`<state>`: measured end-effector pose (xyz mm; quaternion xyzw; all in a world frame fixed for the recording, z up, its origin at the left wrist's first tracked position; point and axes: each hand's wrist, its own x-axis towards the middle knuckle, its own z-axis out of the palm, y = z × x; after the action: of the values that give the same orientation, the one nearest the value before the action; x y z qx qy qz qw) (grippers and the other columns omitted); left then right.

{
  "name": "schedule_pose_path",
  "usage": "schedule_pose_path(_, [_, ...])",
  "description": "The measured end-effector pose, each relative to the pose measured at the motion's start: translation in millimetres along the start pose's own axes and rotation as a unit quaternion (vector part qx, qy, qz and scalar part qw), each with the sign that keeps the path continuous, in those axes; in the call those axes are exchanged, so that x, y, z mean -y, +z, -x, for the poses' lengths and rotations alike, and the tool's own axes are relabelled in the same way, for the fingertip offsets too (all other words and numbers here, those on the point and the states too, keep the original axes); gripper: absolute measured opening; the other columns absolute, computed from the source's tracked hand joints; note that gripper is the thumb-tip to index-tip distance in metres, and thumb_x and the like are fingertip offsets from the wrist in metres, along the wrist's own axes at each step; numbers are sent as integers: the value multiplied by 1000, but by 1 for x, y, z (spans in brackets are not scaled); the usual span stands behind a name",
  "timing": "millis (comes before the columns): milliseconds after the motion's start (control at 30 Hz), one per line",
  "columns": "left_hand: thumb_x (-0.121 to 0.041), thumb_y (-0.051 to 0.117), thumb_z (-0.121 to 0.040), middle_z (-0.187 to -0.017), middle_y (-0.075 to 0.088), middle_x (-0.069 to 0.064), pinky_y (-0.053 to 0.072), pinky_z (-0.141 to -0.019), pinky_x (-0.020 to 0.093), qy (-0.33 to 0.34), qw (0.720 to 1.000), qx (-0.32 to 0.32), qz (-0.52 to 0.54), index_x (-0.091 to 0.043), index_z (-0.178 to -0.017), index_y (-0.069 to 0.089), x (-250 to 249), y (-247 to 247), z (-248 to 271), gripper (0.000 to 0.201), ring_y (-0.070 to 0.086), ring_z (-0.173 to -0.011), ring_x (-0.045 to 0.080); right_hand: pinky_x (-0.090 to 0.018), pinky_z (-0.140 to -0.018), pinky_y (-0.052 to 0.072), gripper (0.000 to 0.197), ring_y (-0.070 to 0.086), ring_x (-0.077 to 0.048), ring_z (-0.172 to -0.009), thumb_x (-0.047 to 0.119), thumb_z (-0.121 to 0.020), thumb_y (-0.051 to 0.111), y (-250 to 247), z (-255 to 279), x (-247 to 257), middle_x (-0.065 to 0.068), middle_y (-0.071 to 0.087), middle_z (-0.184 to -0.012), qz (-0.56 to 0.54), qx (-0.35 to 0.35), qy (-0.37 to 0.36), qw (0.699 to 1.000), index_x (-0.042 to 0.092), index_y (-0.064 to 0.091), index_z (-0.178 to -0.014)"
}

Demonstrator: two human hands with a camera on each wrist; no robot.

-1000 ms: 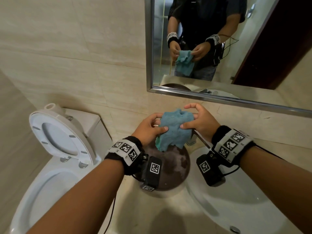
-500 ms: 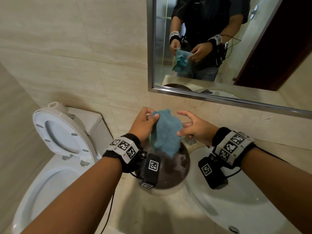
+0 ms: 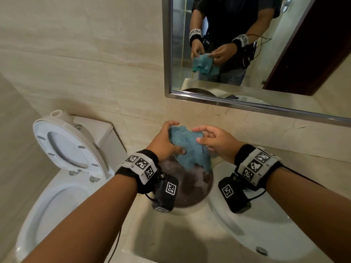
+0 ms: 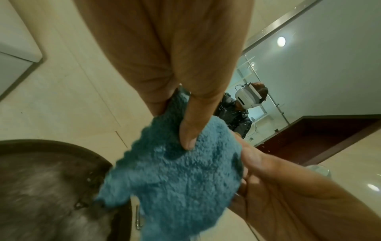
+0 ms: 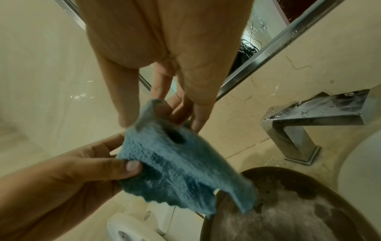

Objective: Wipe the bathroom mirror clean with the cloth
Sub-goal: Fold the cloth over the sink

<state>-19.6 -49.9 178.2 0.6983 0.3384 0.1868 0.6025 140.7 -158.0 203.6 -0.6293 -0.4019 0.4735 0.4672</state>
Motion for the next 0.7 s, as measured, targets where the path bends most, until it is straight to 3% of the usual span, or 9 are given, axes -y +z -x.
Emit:
schedule_pose_path(67, [12, 74, -64, -123, 51, 5, 53, -89, 36, 3, 1000, -14, -26, -19, -124, 48, 5, 0, -3, 72, 52, -114, 24, -27, -76, 56, 44, 68, -19, -90, -12, -79, 61, -2, -4, -7, -16, 66, -103, -7, 43, 35, 998, 8, 53, -118])
schedule_pose_path(133, [11, 73, -67, -119, 56, 3, 51, -86, 20, 15, 999, -12, -51, -13, -121, 55, 9, 1, -5, 62, 54, -109, 18, -36, -86, 54, 50, 65, -25, -100, -13, -73, 67, 0, -8, -12, -15, 65, -110, 67, 47, 55, 995, 16, 56, -113])
schedule_pose_path(200, [5, 72, -72, -110, 60, 2, 48, -77, 10, 27, 994, -2, -109, -10, -115, 61, 15, 1, -8, 47, 56, -99, 14, -34, -81, 54, 34, 65, -21, -91, -4, -74, 69, 1, -14, -17, -8, 69, -98, 229, 16, 26, 973, 15, 64, -101])
schedule_pose_path(267, [-6, 71, -78, -102, 65, 8, 49, -75, 21, 34, 985, 2, -172, -8, -106, 67, 26, 3, -12, 28, 59, -91, 19, -31, -66, 49, 7, 60, -20, -72, 4, -78, 64, 2, -17, -21, -5, 64, -75, 336, 7, -1, 942, 11, 66, -79])
schedule_pose_path(367, [-17, 70, -82, -103, 52, 7, 45, -87, 30, 13, 978, -13, -206, -3, -94, 68, 42, 2, -17, 19, 54, -91, 20, -27, -55, 40, 31, 47, -13, -53, 8, -80, 61, 0, -25, -32, 4, 49, -54, 323, -13, -2, 946, 22, 52, -54])
schedule_pose_path(433, [-20, 68, -85, -97, 59, 9, 47, -85, 35, -7, 988, 8, -152, -3, -92, 65, 48, 2, -18, 19, 57, -86, 20, -31, -62, 47, 21, 56, -14, -62, 14, -83, 59, -2, -30, -40, 2, 59, -63, 293, -13, 28, 955, 21, 59, -64])
schedule_pose_path(533, [-30, 61, -90, -104, 67, 11, 50, -90, 44, -60, 995, 9, -84, -9, -113, 55, 54, 6, -19, 31, 64, -96, 25, -36, -88, 49, 18, 61, -20, -98, 20, -92, 53, 2, -36, -53, -5, 66, -103, 229, -19, 79, 970, 12, 63, -105])
schedule_pose_path(633, [-26, 55, -94, -111, 64, 13, 54, -85, 39, -96, 995, -14, -16, -17, -127, 32, 63, 12, -21, 42, 65, -95, 26, -28, -82, 44, 29, 55, -18, -97, 28, -96, 50, 9, -40, -63, -4, 58, -106, 212, -62, 105, 970, 10, 50, -118])
schedule_pose_path(700, [-17, 58, -92, -116, 59, 10, 53, -86, 35, -92, 995, 5, 36, -24, -134, 20, 71, 14, -21, 58, 62, -101, 24, -33, -83, 49, 39, 57, -21, -99, 29, -95, 52, 11, -44, -73, -9, 56, -115, 148, -83, 121, 978, 14, 39, -128])
